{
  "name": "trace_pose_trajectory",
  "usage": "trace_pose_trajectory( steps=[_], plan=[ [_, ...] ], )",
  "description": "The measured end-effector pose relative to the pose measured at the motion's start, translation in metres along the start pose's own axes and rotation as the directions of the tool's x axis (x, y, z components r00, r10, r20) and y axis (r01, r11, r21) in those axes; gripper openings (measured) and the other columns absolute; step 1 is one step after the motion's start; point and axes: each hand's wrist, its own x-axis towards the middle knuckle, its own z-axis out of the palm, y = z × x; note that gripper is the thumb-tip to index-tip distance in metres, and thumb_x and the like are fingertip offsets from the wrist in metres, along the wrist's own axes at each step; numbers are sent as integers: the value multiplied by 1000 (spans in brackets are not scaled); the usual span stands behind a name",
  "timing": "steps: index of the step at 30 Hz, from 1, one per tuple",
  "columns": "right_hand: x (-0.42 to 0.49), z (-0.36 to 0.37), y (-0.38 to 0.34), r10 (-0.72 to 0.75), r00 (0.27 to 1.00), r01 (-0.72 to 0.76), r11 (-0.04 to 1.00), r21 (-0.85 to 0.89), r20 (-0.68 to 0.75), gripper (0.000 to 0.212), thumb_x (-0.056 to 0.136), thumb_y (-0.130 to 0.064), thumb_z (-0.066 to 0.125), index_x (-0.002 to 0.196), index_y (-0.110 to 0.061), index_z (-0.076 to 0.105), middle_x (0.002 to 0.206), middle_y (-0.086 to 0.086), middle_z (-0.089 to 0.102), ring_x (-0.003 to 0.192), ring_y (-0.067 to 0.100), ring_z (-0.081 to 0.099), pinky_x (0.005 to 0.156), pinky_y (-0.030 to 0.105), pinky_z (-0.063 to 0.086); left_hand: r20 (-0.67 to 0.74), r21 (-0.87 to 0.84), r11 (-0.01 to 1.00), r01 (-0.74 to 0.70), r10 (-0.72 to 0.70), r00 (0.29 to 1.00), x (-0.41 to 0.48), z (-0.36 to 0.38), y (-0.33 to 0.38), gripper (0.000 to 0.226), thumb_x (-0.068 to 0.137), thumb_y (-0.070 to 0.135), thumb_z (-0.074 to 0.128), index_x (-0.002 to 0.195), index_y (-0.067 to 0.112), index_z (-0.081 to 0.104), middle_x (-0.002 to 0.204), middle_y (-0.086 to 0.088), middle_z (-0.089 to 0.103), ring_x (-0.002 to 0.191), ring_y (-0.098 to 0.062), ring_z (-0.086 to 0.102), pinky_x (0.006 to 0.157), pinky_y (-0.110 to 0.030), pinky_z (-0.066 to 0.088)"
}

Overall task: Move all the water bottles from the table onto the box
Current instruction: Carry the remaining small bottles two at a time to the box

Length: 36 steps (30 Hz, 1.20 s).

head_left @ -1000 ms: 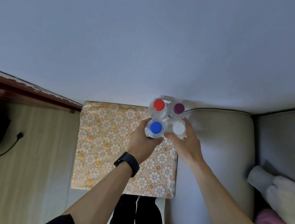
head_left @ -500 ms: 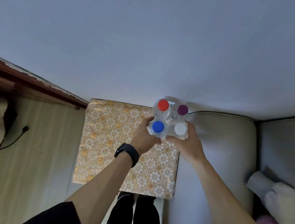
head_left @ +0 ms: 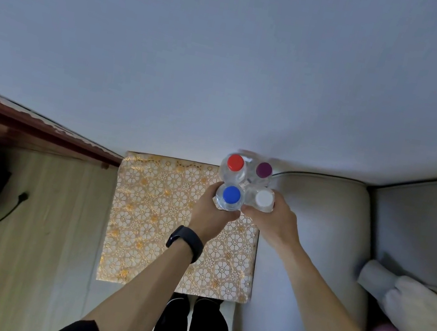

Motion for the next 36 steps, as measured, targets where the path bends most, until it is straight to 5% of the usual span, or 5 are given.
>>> trace_pose_trajectory(
  steps=[15,19,24,29,36],
  plan=[
    [-39,-7,-1,88,994,-87,996,-18,65,107,81,-23,82,159,-23,10,146,-2,47,133,25,51,93,27,45,153,192,981,-29,-1,988,-26,-24,35,96,79,-11,66,155,27,23,99,22,54,80,2,56,57,-9,38],
    [-85,-28,-13,99,993,-93,992,-90,62,99,84,-33,77,159,-22,14,160,3,33,145,24,36,113,36,35,179,250,964,-92,48,983,-64,-46,65,93,79,-10,66,156,24,26,144,0,51,86,-10,63,59,-14,44],
    [-159,-54,-51,-106,993,115,959,-260,46,65,94,-38,65,151,-26,38,156,-5,41,142,16,38,113,30,28,172,352,909,-222,171,970,-127,-91,103,88,78,-1,68,153,27,32,152,-3,45,118,-21,58,81,-36,60],
    [-228,-68,-107,-337,941,313,890,-332,-17,37,96,-31,61,133,-32,60,141,-11,55,126,10,50,96,18,30,109,513,796,-322,311,944,-189,-150,125,80,82,15,68,152,30,33,143,-3,54,92,-11,61,63,-12,41],
    [-306,-44,-191,-655,755,585,697,-415,-37,30,99,-30,57,128,-36,63,142,-14,53,141,11,34,110,23,24,-22,633,662,-402,534,845,-259,-254,139,71,91,26,65,154,25,32,153,-2,43,144,-23,33,116,-38,35]
  ],
)
